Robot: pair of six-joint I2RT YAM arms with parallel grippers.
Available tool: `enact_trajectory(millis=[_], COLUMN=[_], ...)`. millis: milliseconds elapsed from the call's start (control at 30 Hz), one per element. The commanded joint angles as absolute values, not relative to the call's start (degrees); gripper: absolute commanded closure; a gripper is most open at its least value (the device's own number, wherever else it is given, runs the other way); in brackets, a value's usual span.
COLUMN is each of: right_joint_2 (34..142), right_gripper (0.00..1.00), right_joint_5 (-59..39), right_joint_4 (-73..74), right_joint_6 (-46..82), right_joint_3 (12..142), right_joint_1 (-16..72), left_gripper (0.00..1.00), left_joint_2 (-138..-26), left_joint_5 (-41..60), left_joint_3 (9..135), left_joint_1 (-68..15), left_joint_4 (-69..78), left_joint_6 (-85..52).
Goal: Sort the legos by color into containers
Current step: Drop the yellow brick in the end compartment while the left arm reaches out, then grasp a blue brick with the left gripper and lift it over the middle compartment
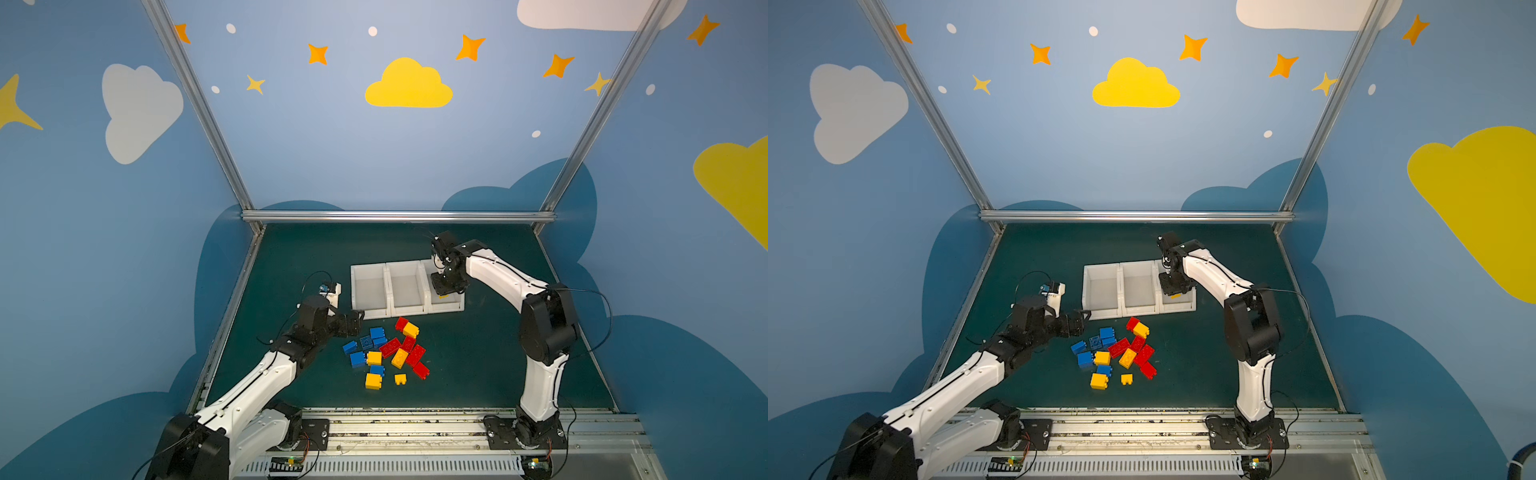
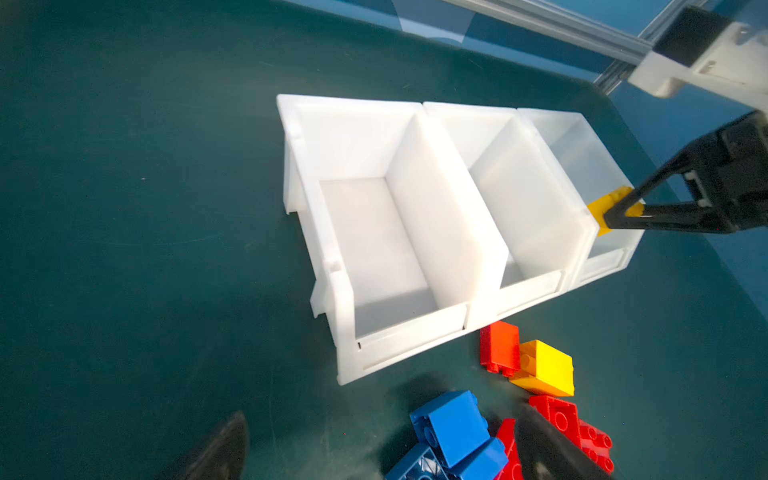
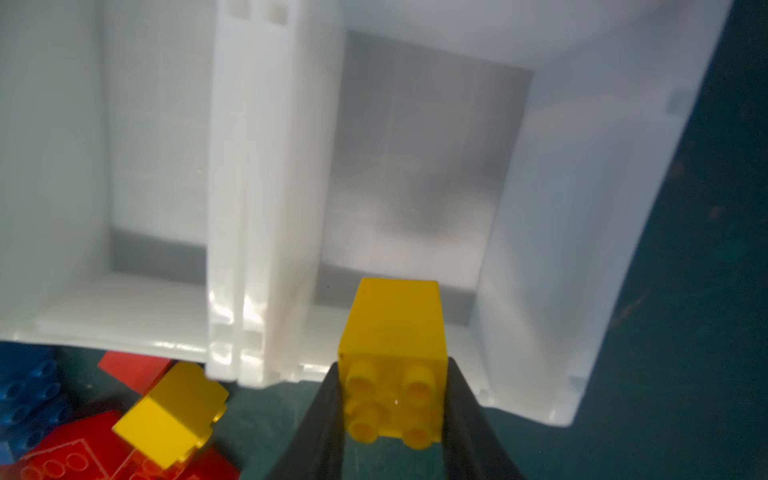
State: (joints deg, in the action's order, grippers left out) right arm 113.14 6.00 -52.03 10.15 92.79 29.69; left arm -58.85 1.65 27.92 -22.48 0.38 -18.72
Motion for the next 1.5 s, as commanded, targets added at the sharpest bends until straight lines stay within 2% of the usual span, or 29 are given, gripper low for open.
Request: enact_trajectory(millis=[0, 100, 300, 500, 967, 1200, 1467], right_joint_2=[114.2, 114.1, 113.8, 111.8, 102.0, 100.5, 100.9], right_gripper=[0.74, 0.68, 0.51, 0.44, 0.41, 0.41, 0.41], right_joint_5=[6.3, 5.8, 5.6, 5.2, 2.4, 2.3, 1.6], right_joint_4=[-51.2, -50.4, -50.7, -50.5, -48.1, -48.0, -48.4], right_joint_6=[12.1, 12.6, 12.8, 13.6, 16.6, 17.3, 16.8], right_joint_3=[93.7, 93.0, 93.0, 92.3, 85.2, 83.0, 83.2], right_joint_1=[29.1, 29.0, 28.8, 28.7, 28.5, 28.3, 28.1], left_gripper=[0.01, 0.01, 0.03, 0.07, 0.13, 0.15, 0.15], left_joint_2=[-59.9, -60.9, -62.9, -64.7, -71.2, -79.1, -87.0], left_joint_5=[2.5, 2.6, 2.6, 2.7, 1.1, 0.7, -0.6], left_joint_3=[30.2, 30.7, 31.7, 33.1, 39.2, 45.0, 50.8], left_joint_1=[-23.7, -24.6, -26.4, -28.2, -32.1, -33.2, -35.8], left_joint_4=[-0.5, -0.4, -0.3, -1.0, -11.1, -17.2, -22.0], left_joint_6=[-16.6, -16.1, -15.1, -14.2, -13.5, -24.0, -26.2])
